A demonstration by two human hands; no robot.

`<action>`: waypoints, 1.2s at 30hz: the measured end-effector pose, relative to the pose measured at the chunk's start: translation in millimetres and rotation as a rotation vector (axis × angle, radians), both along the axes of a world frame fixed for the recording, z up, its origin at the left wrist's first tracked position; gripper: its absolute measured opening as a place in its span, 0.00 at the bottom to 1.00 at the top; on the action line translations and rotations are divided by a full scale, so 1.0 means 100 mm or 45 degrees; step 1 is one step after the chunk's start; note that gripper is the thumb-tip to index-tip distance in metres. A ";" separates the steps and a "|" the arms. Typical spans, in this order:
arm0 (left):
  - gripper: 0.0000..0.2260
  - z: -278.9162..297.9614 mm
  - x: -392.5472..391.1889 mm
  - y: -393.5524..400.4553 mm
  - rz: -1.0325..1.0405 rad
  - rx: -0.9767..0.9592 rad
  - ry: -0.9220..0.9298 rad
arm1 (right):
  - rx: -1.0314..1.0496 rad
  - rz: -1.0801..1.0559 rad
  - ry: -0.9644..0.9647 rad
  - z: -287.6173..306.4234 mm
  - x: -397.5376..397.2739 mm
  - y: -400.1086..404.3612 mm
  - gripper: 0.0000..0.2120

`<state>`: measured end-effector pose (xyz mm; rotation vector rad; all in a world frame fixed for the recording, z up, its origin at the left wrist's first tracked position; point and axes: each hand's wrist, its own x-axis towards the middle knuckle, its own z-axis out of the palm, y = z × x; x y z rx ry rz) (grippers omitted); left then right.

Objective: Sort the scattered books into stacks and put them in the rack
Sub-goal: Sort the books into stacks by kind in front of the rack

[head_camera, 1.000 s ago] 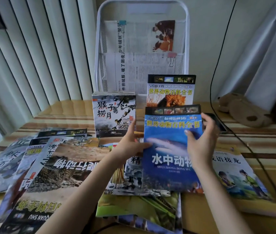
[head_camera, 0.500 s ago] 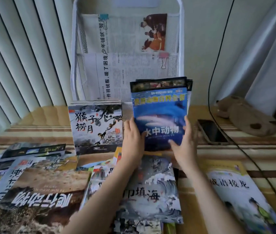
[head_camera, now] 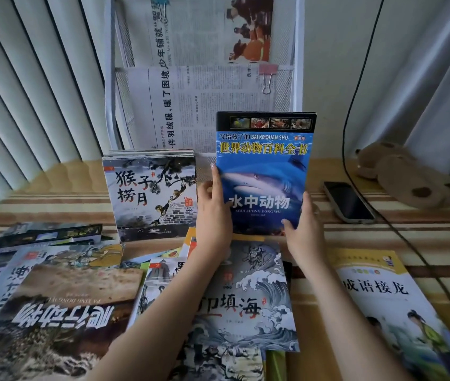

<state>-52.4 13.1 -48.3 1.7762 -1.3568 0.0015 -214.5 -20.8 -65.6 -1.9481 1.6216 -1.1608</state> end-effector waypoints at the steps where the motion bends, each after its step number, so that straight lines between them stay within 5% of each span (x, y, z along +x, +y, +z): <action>1: 0.35 0.02 -0.01 0.03 0.003 0.024 0.000 | 0.001 -0.049 -0.025 0.02 0.02 0.03 0.34; 7: 0.18 0.25 0.16 0.56 0.088 0.175 -0.011 | -0.100 -0.172 0.249 0.23 -0.08 0.40 0.06; 11: 0.12 0.28 0.31 1.22 0.100 0.448 -0.145 | 0.426 0.179 0.479 0.23 -0.05 0.83 0.20; 14: 0.18 0.22 0.35 1.58 0.132 0.678 -0.135 | 0.452 0.178 0.640 0.21 0.02 1.07 0.24; 16: 0.19 0.21 0.38 1.69 0.137 0.600 0.080 | 0.417 0.149 0.631 0.25 0.02 1.20 0.24; 20: 0.19 0.29 0.54 1.73 -0.130 0.104 1.172 | 0.315 0.173 0.574 0.23 0.05 1.38 0.21; 23: 0.22 0.32 0.47 1.77 -0.322 0.161 1.483 | 0.371 0.207 0.509 0.19 0.18 1.53 0.23; 26: 0.17 0.31 0.23 1.86 -0.302 0.373 1.346 | 0.286 0.117 0.633 0.16 0.27 1.66 0.27; 28: 0.14 0.31 0.20 1.87 -0.214 0.242 1.296 | 0.233 0.104 0.588 0.16 0.27 1.65 0.27; 32: 0.14 0.62 0.42 1.85 -0.367 -0.023 1.316 | 0.066 0.297 0.087 0.45 0.37 1.46 0.26; 36: 0.15 0.96 0.83 1.59 -0.281 -0.254 0.746 | -0.253 0.362 -0.139 0.81 0.85 1.07 0.14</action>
